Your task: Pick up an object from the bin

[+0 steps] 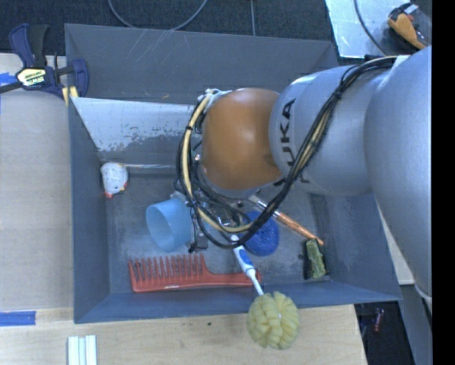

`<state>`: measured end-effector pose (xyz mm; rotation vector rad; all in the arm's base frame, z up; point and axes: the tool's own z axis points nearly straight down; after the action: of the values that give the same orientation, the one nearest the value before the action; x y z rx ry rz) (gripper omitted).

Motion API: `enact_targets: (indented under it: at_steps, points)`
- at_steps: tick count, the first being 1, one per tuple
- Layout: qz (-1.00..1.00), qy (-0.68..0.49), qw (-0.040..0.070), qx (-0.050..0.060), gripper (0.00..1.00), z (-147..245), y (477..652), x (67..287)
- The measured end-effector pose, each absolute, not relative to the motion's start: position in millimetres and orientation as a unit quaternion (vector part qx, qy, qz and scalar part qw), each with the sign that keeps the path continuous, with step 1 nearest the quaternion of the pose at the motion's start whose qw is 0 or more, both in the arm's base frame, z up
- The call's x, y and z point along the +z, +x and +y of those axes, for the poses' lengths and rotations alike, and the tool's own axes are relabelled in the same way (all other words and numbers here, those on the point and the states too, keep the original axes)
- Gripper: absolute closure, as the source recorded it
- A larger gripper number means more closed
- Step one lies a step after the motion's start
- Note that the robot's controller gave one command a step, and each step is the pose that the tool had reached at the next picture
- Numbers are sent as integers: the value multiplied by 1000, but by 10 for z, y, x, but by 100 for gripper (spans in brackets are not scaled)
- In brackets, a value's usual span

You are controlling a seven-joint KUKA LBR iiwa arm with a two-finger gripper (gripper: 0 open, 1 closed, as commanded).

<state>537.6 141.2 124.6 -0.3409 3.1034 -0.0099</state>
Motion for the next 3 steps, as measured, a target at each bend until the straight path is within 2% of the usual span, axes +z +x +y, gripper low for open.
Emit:
enact_targets:
  at_steps: [1, 2, 3]
  points:
    - [999, -47, 8, -2, 100, 1624, 5223, 983]
    - [990, -144, 14, -4, 100, 1567, 5432, 1190]
    - [1000, 1, 8, -2, 100, 1616, 5210, 1201]
